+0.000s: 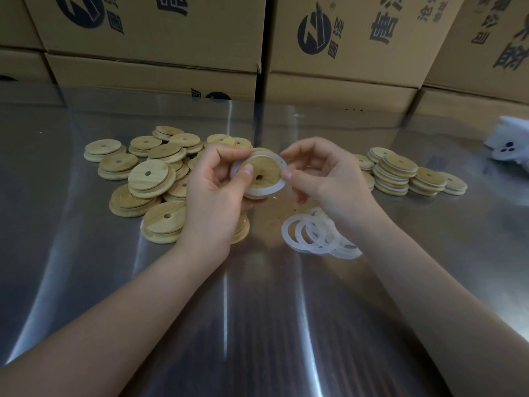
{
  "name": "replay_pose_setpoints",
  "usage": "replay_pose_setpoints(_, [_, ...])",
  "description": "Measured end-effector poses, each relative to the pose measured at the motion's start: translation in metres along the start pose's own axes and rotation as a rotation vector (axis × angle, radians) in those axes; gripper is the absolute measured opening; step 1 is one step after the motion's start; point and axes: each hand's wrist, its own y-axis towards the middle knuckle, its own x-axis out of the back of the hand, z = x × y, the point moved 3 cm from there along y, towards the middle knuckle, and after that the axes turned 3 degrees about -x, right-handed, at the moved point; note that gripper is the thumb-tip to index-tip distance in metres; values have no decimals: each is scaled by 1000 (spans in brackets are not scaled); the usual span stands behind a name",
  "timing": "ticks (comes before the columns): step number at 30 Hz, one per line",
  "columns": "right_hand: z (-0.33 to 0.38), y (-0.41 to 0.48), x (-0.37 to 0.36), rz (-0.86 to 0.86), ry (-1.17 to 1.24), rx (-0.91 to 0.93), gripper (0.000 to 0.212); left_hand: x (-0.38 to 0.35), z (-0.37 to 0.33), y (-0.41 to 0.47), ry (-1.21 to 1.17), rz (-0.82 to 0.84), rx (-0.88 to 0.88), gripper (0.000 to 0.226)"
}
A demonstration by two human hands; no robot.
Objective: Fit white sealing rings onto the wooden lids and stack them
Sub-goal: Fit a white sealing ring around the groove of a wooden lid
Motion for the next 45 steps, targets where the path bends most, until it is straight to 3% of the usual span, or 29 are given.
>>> replay_pose_setpoints(9, [6,1,2,28,-43,-44,21,1,4,3,-265,-75,223,24])
replay_pose_setpoints(17, [3,-2,0,-12,-34,-50,17,0,8,5,-270,39,310,33])
replay_pose_setpoints(22, [7,-4,-2,-44,-60,50,18,3,3,8,-124,129,234,29])
replay_pose_setpoints(29, [9,-6,-3,-139,-191,134,19,4,-3,6,101,23,43,24])
replay_pose_setpoints(35, [4,-4,-1,-133,-209,20,15,3,-2,4,95,-37,67,26])
replay_pose_setpoints(39, [8,-5,-3,-137,-279,105,11,0,-4,2,112,20,95,35])
replay_pose_setpoints(45, [11,-10,-10,-155,-413,225,2,-3,-6,-1,215,83,32,20])
